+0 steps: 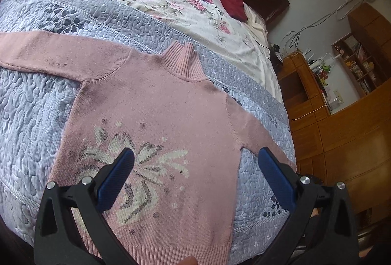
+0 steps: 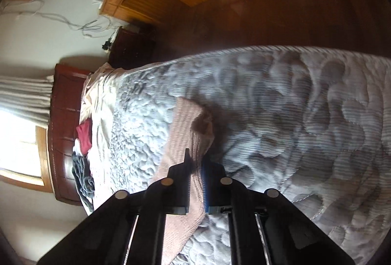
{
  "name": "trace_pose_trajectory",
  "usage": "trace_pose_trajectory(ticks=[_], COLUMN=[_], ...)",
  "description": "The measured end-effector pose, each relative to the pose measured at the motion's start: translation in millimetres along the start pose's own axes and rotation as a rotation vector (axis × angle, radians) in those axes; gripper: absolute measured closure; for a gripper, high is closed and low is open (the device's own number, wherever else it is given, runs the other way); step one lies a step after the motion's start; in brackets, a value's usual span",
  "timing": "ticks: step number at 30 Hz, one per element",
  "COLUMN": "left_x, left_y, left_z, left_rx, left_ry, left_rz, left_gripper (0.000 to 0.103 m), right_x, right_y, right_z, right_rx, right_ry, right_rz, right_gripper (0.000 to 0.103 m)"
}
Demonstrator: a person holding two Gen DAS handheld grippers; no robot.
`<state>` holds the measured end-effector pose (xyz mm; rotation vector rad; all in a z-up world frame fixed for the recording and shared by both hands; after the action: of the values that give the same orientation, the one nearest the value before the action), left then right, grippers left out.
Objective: Fold small clothes
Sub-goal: 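Lift the held sleeve with the right gripper toward the left gripper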
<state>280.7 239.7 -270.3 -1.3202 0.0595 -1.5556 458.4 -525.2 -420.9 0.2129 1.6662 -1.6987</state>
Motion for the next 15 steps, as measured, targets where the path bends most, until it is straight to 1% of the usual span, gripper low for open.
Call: trace_pose_trajectory(ticks=[4, 7, 12, 15], left_x=[-4, -7, -6, -2], left_y=[0, 0, -5, -4], left_z=[5, 9, 23, 30], left_rx=[-0.013, -0.025, 0.016, -0.019], left_ry=[-0.01, -0.032, -0.026, -0.008], left_rz=[-0.02, -0.036, -0.037, -0.045], left_gripper=[0.003, 0.003, 0.003, 0.003], right_x=[-36, -74, -140, -176], right_y=[-19, -39, -71, -87], right_z=[-8, -19, -50, -74], right_rx=[0.026, 0.057, 0.086, 0.093], right_ry=[-0.1, -0.203, -0.355, -0.432], right_rz=[0.017, 0.043, 0.117, 0.165], right_gripper=[0.097, 0.097, 0.097, 0.097])
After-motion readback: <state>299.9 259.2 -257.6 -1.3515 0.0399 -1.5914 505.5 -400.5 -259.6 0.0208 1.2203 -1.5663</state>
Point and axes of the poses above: each gripper's, at about its wrist camera, not at the fingertips, and y roughly the way its jaws point, x to its right, z to its top, the point moved 6 cm from there along y, roughly the way its jaws point, and after that the axes turned 9 degrees about -z, right-handed, at the moved point
